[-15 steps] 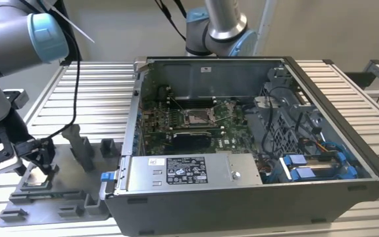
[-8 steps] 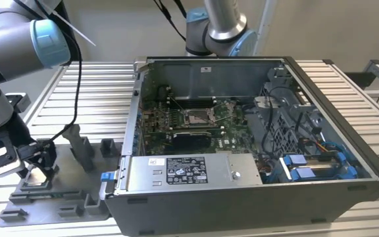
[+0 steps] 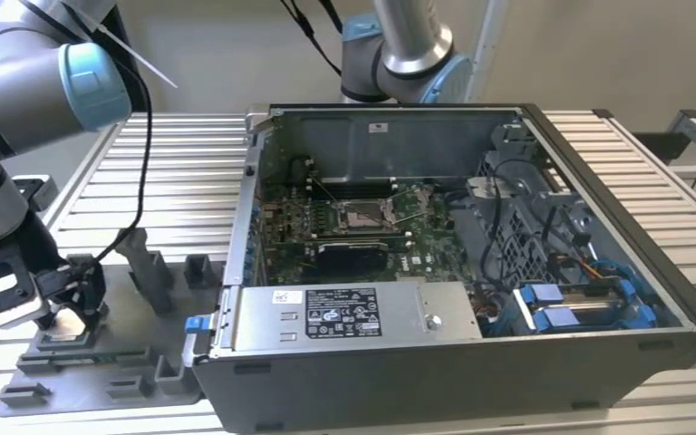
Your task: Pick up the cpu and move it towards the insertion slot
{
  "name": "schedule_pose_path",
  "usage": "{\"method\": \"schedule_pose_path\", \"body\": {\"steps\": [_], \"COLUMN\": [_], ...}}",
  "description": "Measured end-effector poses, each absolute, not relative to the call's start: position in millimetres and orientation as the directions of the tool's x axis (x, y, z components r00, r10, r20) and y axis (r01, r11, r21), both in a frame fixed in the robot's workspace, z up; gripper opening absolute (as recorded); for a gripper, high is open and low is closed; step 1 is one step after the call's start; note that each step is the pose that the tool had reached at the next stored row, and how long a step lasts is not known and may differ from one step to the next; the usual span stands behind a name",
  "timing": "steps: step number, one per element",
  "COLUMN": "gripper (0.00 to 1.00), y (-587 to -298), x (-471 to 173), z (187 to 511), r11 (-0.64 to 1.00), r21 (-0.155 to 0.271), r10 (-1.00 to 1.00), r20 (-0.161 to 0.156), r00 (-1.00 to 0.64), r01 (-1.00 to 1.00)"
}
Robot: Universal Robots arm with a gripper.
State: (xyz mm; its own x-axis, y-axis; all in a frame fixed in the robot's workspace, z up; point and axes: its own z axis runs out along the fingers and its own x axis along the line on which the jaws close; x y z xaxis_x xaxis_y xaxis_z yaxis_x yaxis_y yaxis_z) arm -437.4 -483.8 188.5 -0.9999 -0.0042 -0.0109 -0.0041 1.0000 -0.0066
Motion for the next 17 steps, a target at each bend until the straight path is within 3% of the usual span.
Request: {"method": "schedule_pose_path", "body": {"steps": [3, 4, 12, 17], "gripper": [1.0, 0.0, 0.0, 0.0], "y": [-484, -484, -484, -484], "x": [-437, -437, -437, -437], "z": [188, 188, 191, 211], "r11": [1.0, 1.0, 1.0, 1.0], "r21": [-0.007, -0.007, -0.006, -0.007], "r10": [-0.006, -0.007, -0.01, -0.008], "r20": [-0.011, -0.011, -0.012, -0.011], "r00": [-1.0, -1.0, -1.0, -1.0], "r01": [-0.006, -0.007, -0.01, -0.008]}}
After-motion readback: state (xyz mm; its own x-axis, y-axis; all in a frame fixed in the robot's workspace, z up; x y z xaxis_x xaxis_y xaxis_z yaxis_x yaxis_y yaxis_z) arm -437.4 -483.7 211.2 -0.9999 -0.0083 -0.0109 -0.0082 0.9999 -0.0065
